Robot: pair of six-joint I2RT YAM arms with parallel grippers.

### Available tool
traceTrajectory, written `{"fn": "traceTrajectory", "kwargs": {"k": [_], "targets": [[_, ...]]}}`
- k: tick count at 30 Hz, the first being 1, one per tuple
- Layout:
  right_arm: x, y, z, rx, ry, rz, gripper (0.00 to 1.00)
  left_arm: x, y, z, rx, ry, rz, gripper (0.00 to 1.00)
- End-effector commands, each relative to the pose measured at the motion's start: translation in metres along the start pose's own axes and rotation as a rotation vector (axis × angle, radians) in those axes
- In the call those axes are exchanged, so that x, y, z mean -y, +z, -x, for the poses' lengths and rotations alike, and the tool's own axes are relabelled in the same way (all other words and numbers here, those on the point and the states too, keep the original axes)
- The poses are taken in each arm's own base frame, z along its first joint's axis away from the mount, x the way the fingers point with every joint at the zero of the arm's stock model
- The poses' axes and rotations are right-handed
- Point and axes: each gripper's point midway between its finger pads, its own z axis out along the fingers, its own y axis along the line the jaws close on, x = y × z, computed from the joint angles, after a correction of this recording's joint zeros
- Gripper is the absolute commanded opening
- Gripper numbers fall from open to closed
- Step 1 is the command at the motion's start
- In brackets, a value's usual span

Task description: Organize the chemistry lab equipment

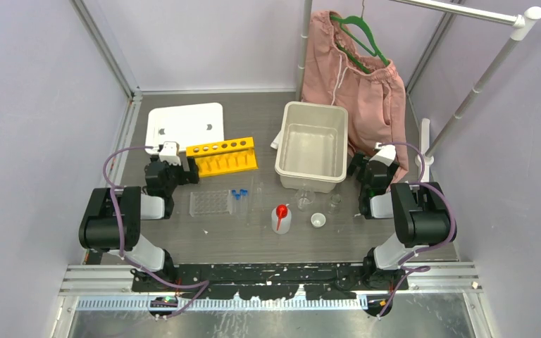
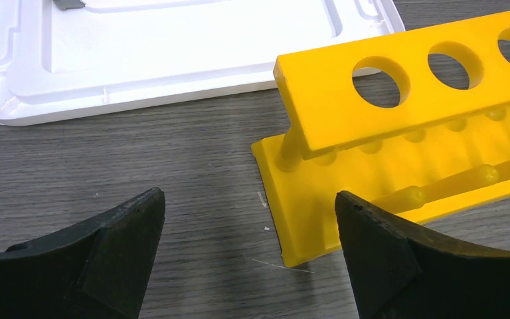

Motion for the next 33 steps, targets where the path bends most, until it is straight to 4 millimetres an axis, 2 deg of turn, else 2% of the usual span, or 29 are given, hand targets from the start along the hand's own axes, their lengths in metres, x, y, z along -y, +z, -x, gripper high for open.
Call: {"fn": "traceTrajectory", "kwargs": {"k": [1,8,12,15,18,21,24,27,29,32,33], "targets": [[-0.007,0.003,0.031,0.096,0.033,0.019,1.00,-0.002,0.005,0.027,0.084,0.027,0.011,1.00],[-0.007,0.003,0.031,0.094,0.037,0.014,1.00,-0.002,0.005,0.027,0.085,0.028,0.011,1.00],[0.019,-0.003,0.039,0.124,0.112,-0.135,1.00,-0.002,0.004,0.029,0.091,0.028,0.011,1.00],[0.020,-0.011,0.052,0.106,0.099,-0.146,1.00,-0.007,-0.001,0.038,0.098,0.007,0.026,1.00],[0.037,-0.026,0.072,0.063,0.165,-0.273,1.00,-0.008,-0.006,0.046,0.036,0.006,0.021,1.00],[0.033,-0.040,0.087,0.042,0.178,-0.243,1.00,-0.013,-0.011,0.062,-0.028,0.024,0.029,1.00],[0.034,-0.059,0.103,0.052,0.244,-0.235,1.00,-0.019,-0.024,0.076,-0.068,-0.011,0.010,1.00],[0.028,-0.081,0.125,0.055,0.339,-0.192,1.00,-0.021,-0.040,0.098,-0.087,-0.052,-0.022,1.00],[0.015,-0.093,0.136,0.034,0.459,-0.134,1.00,-0.021,-0.050,0.111,-0.116,-0.078,-0.044,1.00],[-0.031,-0.110,0.155,-0.049,0.555,0.098,1.00,-0.017,-0.062,0.128,-0.159,-0.105,-0.070,1.00],[-0.043,-0.115,0.156,-0.091,0.566,0.155,1.00,-0.016,-0.067,0.133,-0.175,-0.111,-0.077,1.00]]}}
